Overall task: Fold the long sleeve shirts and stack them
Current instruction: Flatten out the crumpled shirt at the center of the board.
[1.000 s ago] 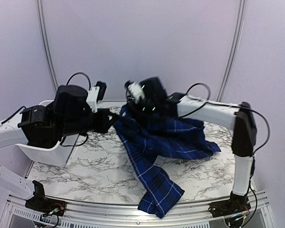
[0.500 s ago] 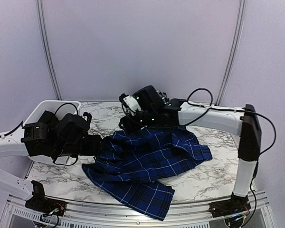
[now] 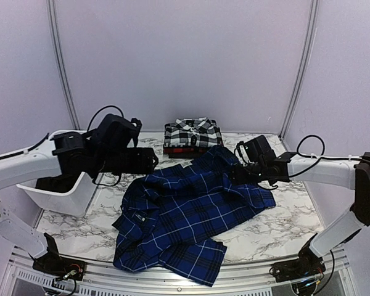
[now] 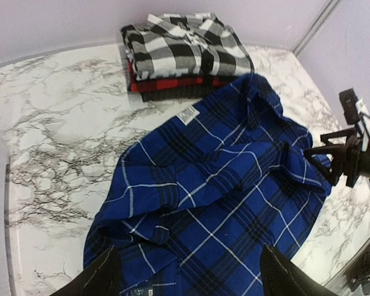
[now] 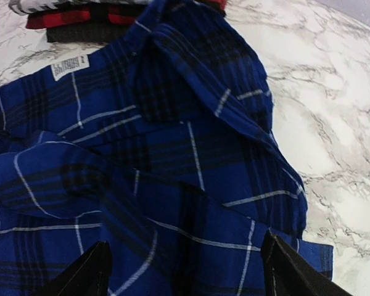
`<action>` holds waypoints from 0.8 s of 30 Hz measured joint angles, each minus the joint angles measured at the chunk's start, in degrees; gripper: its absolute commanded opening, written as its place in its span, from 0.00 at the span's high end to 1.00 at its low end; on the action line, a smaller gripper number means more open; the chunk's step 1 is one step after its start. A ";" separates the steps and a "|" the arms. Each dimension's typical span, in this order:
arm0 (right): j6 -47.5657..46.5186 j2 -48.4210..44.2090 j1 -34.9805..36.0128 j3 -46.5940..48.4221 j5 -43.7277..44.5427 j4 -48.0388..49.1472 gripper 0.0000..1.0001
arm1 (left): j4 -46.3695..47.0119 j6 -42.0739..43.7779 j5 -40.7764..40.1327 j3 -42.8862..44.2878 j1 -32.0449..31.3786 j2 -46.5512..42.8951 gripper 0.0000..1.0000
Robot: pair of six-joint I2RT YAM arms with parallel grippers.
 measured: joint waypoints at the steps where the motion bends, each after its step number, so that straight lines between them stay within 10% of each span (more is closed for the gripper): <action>1: 0.28 -0.11 -1.01 -0.72 -0.04 0.37 0.21 | 0.59 0.94 1.46 0.85 0.66 2.27 0.21; 16: -1.95 12.50 -16.20 1.75 -3.04 10.43 0.19 | 4.17 7.32 11.89 2.80 9.38 20.81 0.18; 24: -1.31 14.29 -17.18 -1.03 -5.55 13.60 0.52 | 6.10 7.37 12.35 -2.29 14.23 22.05 0.20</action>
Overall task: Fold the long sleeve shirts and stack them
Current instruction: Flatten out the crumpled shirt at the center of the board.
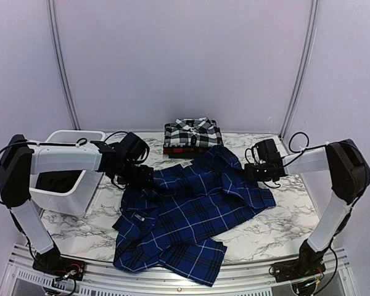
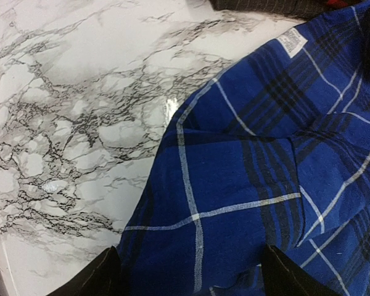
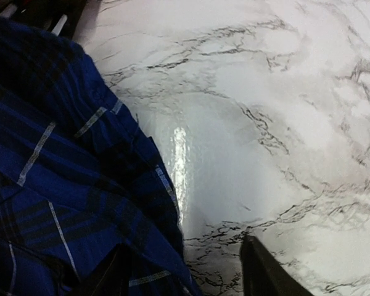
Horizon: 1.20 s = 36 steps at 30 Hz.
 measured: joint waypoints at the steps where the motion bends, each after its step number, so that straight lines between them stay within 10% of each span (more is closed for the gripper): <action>1: 0.26 0.22 -0.07 -0.33 -0.26 0.20 0.59 | 0.20 0.02 0.04 -0.48 0.44 0.44 0.20; 6: 1.75 0.28 -0.17 -2.14 -0.92 0.79 1.00 | 1.33 0.15 0.59 -1.81 1.09 0.96 0.46; 12: 4.15 -2.40 -1.01 -4.70 0.90 -1.33 1.00 | 3.26 0.55 3.02 -2.32 1.16 1.68 0.92; 20: 10.08 -22.62 -11.45 -15.91 0.24 -7.19 1.00 | 5.70 0.46 6.58 -2.56 1.09 3.13 0.99; 28: 12.13 -34.62 -14.82 -18.75 -1.55 -11.34 0.55 | 6.73 0.44 7.85 -1.99 0.63 4.37 0.99; 36: 10.99 -34.82 -14.86 -17.03 -2.21 -15.17 0.37 | 6.64 0.37 7.30 4.00 2.84 8.17 1.00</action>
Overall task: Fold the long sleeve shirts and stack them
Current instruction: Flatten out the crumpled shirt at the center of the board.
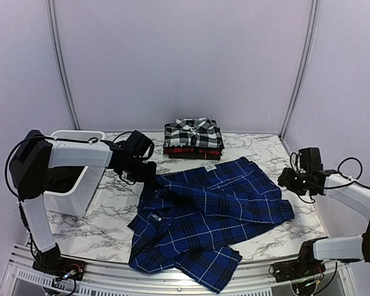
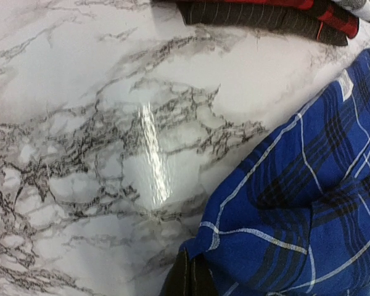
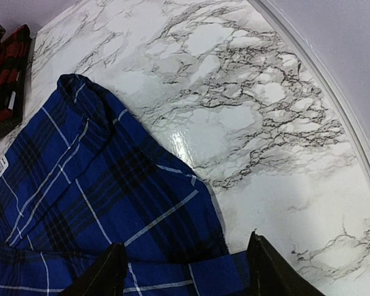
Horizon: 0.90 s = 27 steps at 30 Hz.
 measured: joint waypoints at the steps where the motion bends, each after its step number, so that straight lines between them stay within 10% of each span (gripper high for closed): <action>1: -0.07 -0.17 0.00 0.00 0.00 -0.33 0.37 | 0.02 -0.02 0.02 1.11 0.37 0.76 1.00; 17: 4.83 0.39 0.00 -8.26 -2.51 -1.36 0.37 | -0.37 -1.84 0.96 11.28 6.14 10.82 1.00; 27: 9.03 0.00 -0.11 -12.72 -6.97 4.28 0.58 | -0.52 -1.92 2.32 11.96 6.14 10.91 0.98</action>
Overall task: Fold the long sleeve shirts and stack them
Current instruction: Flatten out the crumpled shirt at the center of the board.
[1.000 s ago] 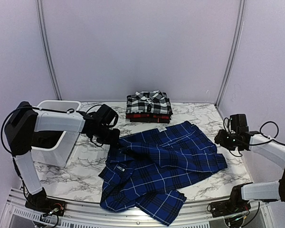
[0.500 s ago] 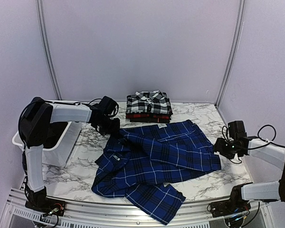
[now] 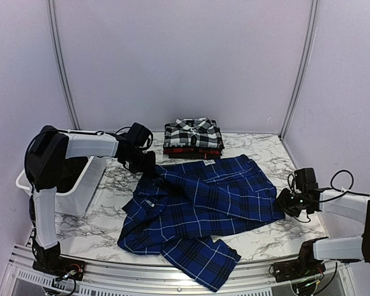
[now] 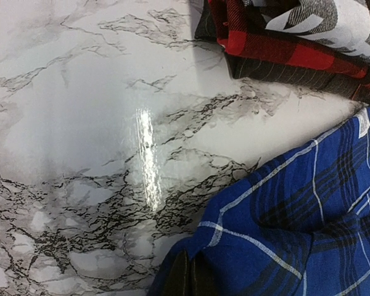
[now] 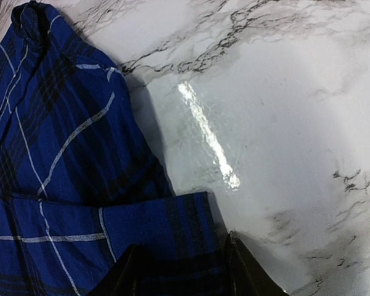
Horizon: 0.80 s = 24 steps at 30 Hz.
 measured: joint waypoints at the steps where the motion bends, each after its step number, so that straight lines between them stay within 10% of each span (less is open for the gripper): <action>1: 0.17 -0.15 0.00 -0.04 -0.28 0.00 0.61 | 0.02 0.07 0.28 0.24 0.00 0.00 0.97; 11: -0.81 -2.29 -0.02 0.68 -1.01 -2.08 0.98 | 0.00 0.66 1.84 1.20 -0.44 0.00 0.84; 24: -4.63 -6.51 0.13 7.02 -1.88 -8.76 1.00 | -0.28 4.39 1.79 1.03 -0.63 -3.74 0.39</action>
